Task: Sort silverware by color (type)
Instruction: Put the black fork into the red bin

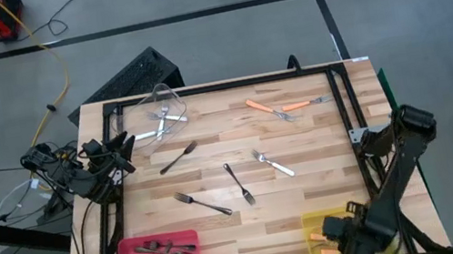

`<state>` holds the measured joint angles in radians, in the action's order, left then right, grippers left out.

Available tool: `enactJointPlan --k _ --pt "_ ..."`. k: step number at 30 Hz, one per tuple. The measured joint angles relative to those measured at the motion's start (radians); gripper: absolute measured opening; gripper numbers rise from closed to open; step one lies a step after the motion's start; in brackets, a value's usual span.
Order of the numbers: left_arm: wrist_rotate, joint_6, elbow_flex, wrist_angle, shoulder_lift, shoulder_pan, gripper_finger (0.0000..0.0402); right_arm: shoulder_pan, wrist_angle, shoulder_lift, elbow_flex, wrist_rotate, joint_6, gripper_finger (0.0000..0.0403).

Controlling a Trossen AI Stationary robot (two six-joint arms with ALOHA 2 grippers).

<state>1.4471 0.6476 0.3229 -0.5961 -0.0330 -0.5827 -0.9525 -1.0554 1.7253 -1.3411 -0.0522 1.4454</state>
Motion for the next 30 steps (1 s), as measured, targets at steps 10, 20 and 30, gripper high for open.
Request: enactJointPlan --k 10,20,30 --pt "0.0 0.0 0.0 0.0 0.0 0.0 0.0178 0.247 -0.019 -0.101 0.0 0.199 -0.291 0.0155" --pt "-0.003 0.0 0.0 0.001 0.0 0.0 0.0178 0.537 0.136 -0.081 0.002 0.36 -0.572 0.0154" --pt "-0.021 0.002 0.0 0.004 0.0 0.0 0.0178 0.689 0.5 0.112 -0.001 0.395 -0.798 0.0154"
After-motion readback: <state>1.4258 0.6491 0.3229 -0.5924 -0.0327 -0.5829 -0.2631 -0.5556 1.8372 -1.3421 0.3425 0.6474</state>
